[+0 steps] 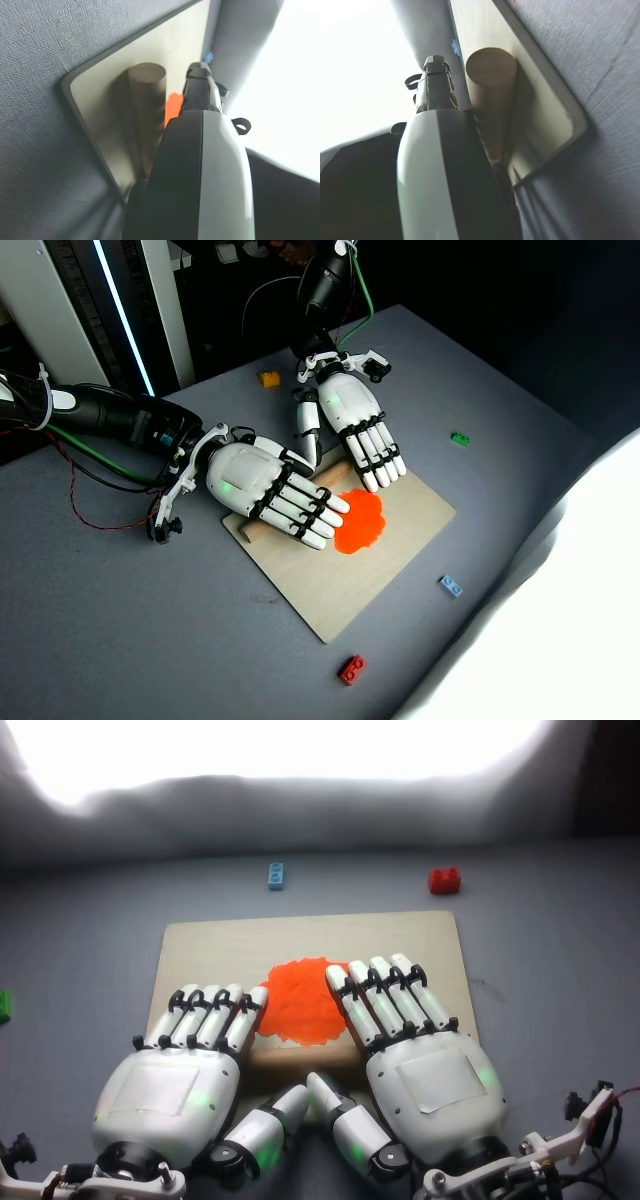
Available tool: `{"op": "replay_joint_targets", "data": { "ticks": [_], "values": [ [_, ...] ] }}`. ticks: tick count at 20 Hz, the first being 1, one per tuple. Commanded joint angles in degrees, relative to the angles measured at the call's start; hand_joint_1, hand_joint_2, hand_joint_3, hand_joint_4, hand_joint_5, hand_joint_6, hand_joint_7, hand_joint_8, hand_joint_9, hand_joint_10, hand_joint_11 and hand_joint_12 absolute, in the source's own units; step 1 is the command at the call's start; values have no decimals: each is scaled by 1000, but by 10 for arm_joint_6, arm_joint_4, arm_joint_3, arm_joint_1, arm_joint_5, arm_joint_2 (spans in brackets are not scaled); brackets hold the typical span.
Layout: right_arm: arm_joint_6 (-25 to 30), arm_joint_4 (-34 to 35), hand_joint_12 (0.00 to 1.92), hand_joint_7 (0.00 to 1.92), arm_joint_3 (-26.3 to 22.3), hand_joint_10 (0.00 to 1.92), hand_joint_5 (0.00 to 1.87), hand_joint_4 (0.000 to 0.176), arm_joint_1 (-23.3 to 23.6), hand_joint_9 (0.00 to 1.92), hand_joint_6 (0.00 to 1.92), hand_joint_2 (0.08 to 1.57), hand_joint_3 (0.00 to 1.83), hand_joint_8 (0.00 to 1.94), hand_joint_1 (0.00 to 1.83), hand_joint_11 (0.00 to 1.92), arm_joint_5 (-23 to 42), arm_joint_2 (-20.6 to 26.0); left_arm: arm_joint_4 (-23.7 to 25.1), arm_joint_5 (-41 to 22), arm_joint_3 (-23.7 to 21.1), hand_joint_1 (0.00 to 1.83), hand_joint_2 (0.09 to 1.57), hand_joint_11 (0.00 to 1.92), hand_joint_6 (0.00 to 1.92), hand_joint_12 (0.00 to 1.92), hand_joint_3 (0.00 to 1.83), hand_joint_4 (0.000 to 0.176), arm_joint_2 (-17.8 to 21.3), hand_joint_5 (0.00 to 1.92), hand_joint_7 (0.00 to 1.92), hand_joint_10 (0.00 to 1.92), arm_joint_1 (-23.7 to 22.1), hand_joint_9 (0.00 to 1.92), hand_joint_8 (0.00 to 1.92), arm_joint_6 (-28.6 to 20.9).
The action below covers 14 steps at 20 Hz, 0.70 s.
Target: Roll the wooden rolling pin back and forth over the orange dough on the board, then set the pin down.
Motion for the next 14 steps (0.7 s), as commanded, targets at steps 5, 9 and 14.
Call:
{"op": "replay_joint_targets", "data": {
  "ticks": [5,9,14],
  "values": [
    [7,-47,0,0,9,0,0,0,6,0,0,1396,29,0,0,0,47,-2,39,-53,11,0,1397,0,0,0,0,0,-8,0,0,0,-5,0,0,-3],
    [7,-46,0,0,12,0,0,0,8,0,0,1412,35,0,0,0,48,-2,36,-55,20,0,1399,0,0,0,0,0,-10,0,0,0,-6,0,0,-15],
    [8,-40,0,0,16,0,0,0,9,0,0,1416,36,0,0,0,46,-2,27,-55,30,0,1403,0,0,0,0,0,-10,0,0,0,-13,0,0,-16]
  ]
}}
